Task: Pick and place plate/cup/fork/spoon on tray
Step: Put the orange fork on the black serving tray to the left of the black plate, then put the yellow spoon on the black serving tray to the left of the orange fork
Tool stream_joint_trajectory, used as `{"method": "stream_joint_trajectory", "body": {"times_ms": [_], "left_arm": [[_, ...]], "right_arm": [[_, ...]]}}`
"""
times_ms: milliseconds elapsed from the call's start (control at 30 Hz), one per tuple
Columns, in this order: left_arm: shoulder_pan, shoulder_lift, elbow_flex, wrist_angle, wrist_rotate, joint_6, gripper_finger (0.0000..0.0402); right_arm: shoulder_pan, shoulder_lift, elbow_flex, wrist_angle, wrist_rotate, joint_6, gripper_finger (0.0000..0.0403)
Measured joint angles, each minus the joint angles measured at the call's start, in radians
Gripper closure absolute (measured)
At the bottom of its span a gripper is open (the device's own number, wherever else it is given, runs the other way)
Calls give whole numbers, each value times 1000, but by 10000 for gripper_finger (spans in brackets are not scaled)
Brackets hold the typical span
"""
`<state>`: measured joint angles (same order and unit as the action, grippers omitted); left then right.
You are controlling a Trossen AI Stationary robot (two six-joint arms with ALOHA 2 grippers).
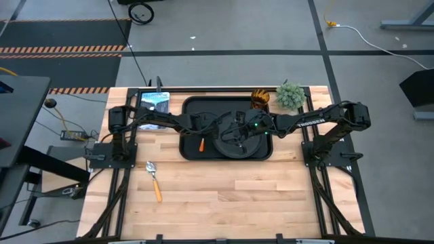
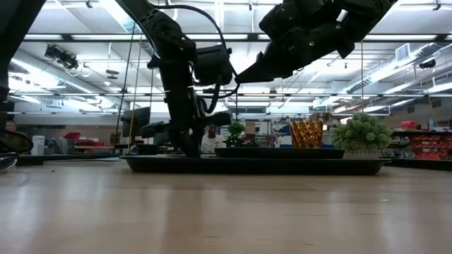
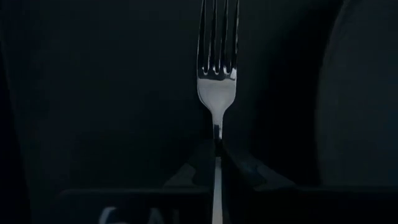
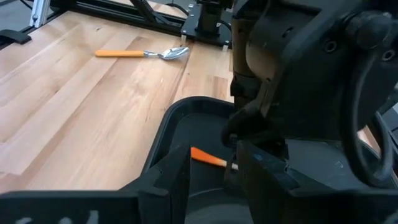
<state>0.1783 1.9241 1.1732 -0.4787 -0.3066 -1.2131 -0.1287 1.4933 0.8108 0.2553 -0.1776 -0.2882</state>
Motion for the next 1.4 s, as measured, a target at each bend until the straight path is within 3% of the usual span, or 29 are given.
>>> {"method": "stream_joint_trajectory", "body": {"times_ms": [167, 500, 833, 967, 1200, 1400], "left_arm": [[0, 0, 0, -8, 0, -5, 371], [0, -5, 0, -25, -1, 1, 296], [-78, -195, 0, -238, 0, -23, 289], [-177, -235, 0, -342, 15, -127, 289], [-374, -237, 0, -568, 158, -437, 290], [-536, -237, -6, -711, 214, -646, 290]], "right_arm": [[0, 0, 0, -3, 0, 0, 266], [2, 0, 0, -10, 0, 1, 266], [2, 0, 0, -44, 0, -2, 266], [2, 0, 0, -49, 0, -2, 266], [2, 0, 0, -52, 0, -2, 266], [2, 0, 0, -47, 0, -2, 266]]}}
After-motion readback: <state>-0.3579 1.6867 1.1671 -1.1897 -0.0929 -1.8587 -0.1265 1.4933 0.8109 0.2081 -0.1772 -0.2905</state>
